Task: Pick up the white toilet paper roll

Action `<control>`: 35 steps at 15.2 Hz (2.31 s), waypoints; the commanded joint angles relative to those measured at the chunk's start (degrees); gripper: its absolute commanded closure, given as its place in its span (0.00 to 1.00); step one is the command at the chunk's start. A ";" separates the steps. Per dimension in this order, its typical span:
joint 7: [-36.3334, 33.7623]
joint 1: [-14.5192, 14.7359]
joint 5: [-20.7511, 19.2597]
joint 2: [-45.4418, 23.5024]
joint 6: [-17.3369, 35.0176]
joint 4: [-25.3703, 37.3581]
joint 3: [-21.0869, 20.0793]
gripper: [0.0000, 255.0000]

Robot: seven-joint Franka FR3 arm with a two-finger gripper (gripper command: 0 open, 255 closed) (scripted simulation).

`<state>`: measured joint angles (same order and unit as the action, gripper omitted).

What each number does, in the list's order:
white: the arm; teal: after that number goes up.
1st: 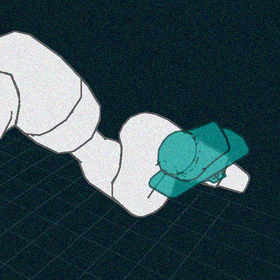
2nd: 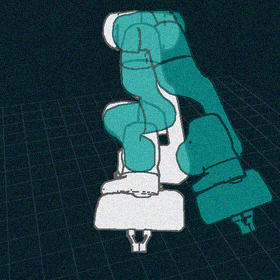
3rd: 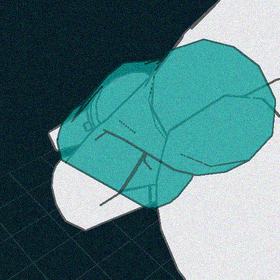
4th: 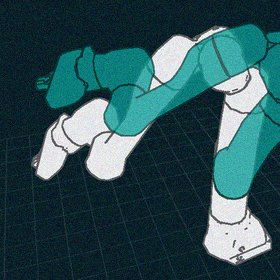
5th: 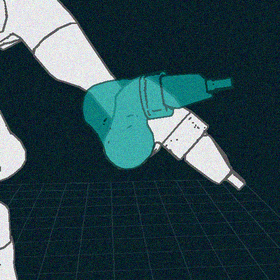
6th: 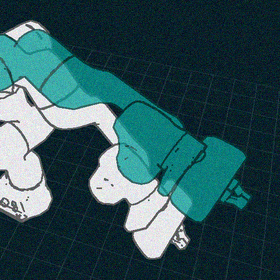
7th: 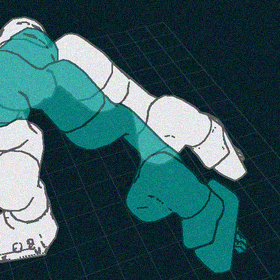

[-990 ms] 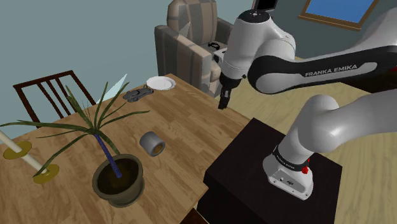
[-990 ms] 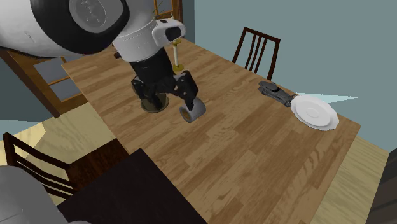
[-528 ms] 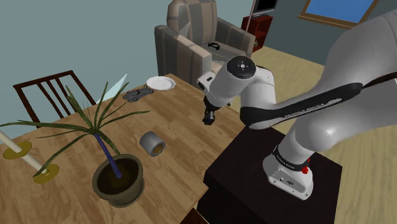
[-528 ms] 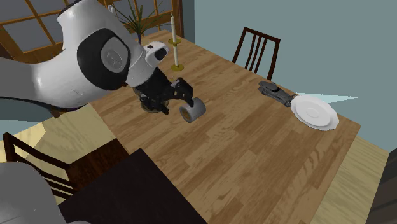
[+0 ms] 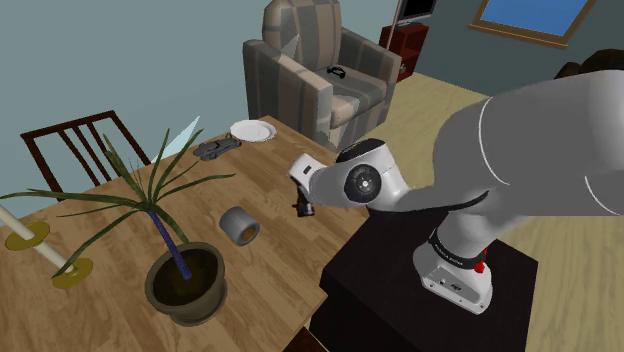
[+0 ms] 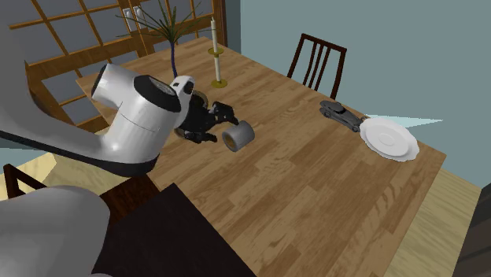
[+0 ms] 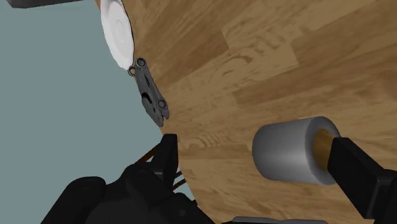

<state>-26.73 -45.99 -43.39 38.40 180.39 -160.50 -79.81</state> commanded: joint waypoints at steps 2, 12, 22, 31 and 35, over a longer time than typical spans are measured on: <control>-6.09 -11.40 1.17 14.95 12.12 3.95 -14.81 0.00; -12.87 -14.44 23.08 61.86 27.93 20.26 -30.75 0.00; 9.31 -17.28 50.85 63.80 25.19 26.06 -41.45 0.00; 9.34 -17.97 50.85 63.71 24.94 27.05 -41.28 1.00; 7.22 -16.94 47.58 63.17 25.67 24.88 -39.93 1.00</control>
<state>-18.91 -63.23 3.72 101.78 205.79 -135.42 -118.94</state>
